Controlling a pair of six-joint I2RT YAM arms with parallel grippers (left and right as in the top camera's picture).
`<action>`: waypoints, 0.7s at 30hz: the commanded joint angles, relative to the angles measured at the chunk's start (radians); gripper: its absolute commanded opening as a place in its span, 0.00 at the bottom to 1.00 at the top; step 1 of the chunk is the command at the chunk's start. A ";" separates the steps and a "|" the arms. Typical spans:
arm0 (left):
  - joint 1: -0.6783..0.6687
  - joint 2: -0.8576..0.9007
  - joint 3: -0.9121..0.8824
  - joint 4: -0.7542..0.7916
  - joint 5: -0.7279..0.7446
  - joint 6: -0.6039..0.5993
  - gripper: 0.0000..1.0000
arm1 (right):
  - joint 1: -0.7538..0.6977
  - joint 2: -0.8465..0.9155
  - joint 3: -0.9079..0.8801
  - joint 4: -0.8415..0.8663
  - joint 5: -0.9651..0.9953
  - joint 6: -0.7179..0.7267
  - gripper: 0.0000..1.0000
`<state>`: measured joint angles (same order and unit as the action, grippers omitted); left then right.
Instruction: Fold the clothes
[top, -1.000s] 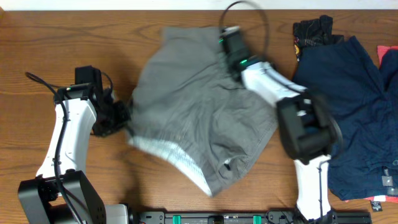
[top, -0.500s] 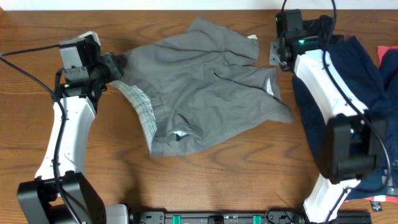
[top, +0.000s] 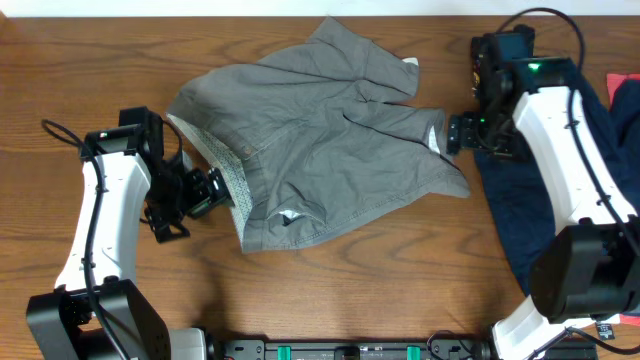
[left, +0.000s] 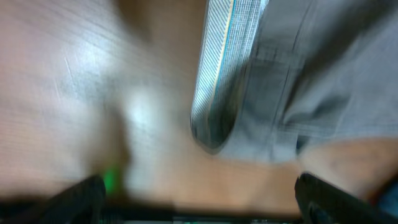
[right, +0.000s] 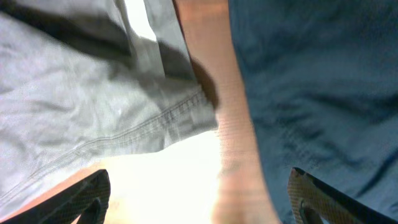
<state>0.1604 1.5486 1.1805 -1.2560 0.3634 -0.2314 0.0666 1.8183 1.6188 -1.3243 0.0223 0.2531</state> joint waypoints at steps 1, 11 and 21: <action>-0.019 -0.017 -0.017 -0.042 0.051 0.005 0.98 | -0.051 -0.008 -0.024 -0.015 -0.146 0.039 0.89; -0.163 -0.164 -0.307 0.272 0.057 -0.130 0.70 | -0.077 -0.025 -0.141 -0.014 -0.229 0.055 0.86; -0.218 -0.117 -0.485 0.688 0.166 -0.148 0.33 | -0.080 -0.044 -0.299 0.140 -0.233 0.117 0.88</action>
<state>-0.0559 1.4284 0.6937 -0.5907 0.4767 -0.3717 -0.0128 1.7992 1.3571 -1.2167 -0.1959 0.3328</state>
